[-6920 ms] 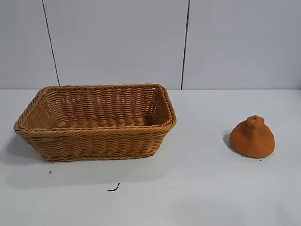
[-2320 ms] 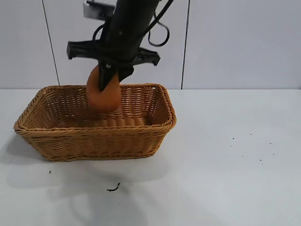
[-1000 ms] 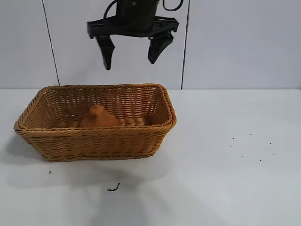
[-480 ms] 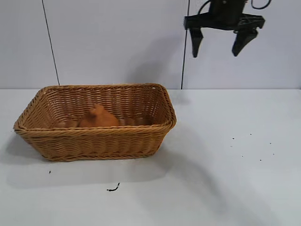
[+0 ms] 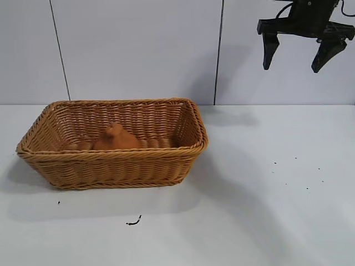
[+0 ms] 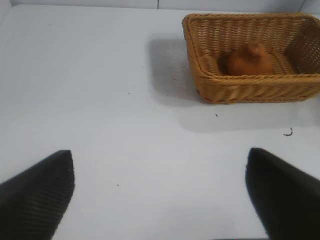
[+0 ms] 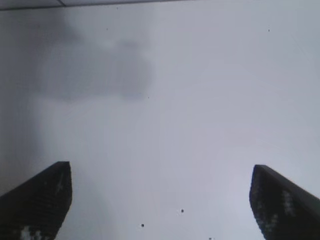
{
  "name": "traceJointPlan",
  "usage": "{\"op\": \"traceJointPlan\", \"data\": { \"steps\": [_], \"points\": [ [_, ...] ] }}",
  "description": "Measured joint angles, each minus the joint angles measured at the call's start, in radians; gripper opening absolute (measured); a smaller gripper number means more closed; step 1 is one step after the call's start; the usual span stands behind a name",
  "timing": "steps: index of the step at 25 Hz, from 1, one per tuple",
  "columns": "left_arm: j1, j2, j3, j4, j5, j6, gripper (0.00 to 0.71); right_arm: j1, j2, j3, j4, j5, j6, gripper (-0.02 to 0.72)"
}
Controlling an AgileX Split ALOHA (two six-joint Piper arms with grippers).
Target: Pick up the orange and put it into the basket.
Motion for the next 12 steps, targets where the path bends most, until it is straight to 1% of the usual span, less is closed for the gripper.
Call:
{"op": "traceJointPlan", "data": {
  "steps": [4, 8, 12],
  "points": [
    [0.000, 0.000, 0.000, 0.000, 0.000, 0.000, 0.666, 0.000, -0.164, 0.230, 0.000, -0.001, -0.018, 0.652],
    [0.000, 0.000, 0.000, 0.000, 0.000, 0.000, 0.666, 0.000, -0.369, 0.506, 0.000, -0.001, -0.042, 0.652],
    [0.000, 0.000, 0.000, 0.000, 0.000, 0.000, 0.666, 0.000, -0.597, 0.757, 0.000, -0.001, -0.044, 0.652]
  ]
}}
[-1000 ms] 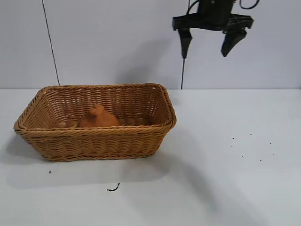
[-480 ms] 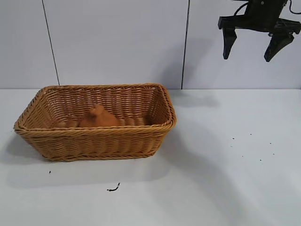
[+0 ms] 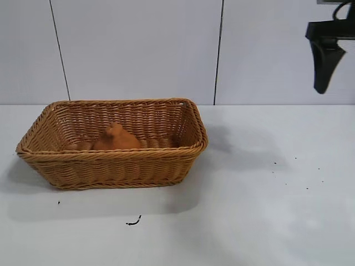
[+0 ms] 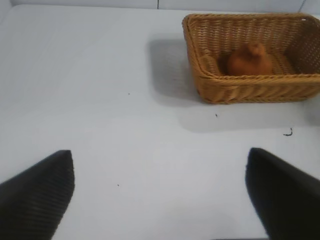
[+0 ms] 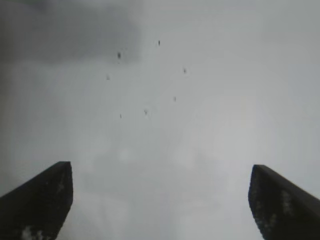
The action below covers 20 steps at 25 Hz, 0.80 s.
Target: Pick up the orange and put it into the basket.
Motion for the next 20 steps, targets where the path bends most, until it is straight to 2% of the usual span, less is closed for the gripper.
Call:
{"op": "traceJointPlan", "data": {
  "steps": [11, 16, 20],
  "points": [
    [0.000, 0.000, 0.000, 0.000, 0.000, 0.000, 0.666, 0.000, -0.631, 0.475, 0.003, -0.001, -0.001, 0.649],
    [0.000, 0.000, 0.000, 0.000, 0.000, 0.000, 0.666, 0.000, -0.973, 0.646, 0.003, -0.058, -0.038, 0.649],
    [0.000, 0.000, 0.000, 0.000, 0.000, 0.000, 0.666, 0.000, -1.228, 0.757, 0.012, -0.134, -0.078, 0.649]
  ]
}}
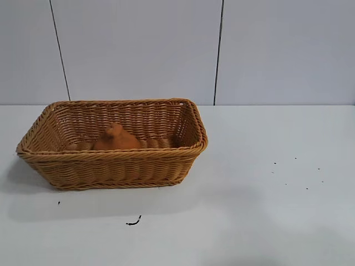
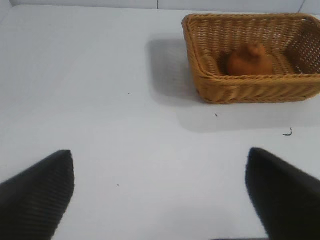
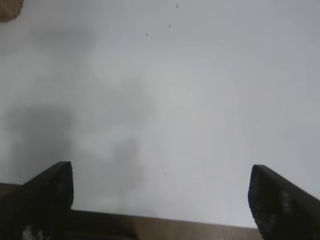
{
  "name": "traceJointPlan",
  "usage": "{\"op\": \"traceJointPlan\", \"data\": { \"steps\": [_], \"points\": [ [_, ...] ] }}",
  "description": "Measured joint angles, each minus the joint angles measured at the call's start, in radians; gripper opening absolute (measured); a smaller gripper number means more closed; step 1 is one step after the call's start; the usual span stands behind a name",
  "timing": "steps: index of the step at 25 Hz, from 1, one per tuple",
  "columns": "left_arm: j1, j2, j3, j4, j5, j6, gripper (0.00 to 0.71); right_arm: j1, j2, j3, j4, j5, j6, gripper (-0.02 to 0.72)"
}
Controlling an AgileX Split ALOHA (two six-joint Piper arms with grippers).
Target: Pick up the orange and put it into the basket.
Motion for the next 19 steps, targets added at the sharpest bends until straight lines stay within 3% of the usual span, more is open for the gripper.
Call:
{"op": "traceJointPlan", "data": {
  "steps": [10, 19],
  "points": [
    [0.000, 0.000, 0.000, 0.000, -0.001, 0.000, 0.666, 0.000, -0.336, 0.058, 0.028, -0.060, -0.004, 0.649],
    [0.000, 0.000, 0.000, 0.000, -0.001, 0.000, 0.666, 0.000, -0.362, 0.058, 0.028, -0.060, -0.004, 0.649]
  ]
}}
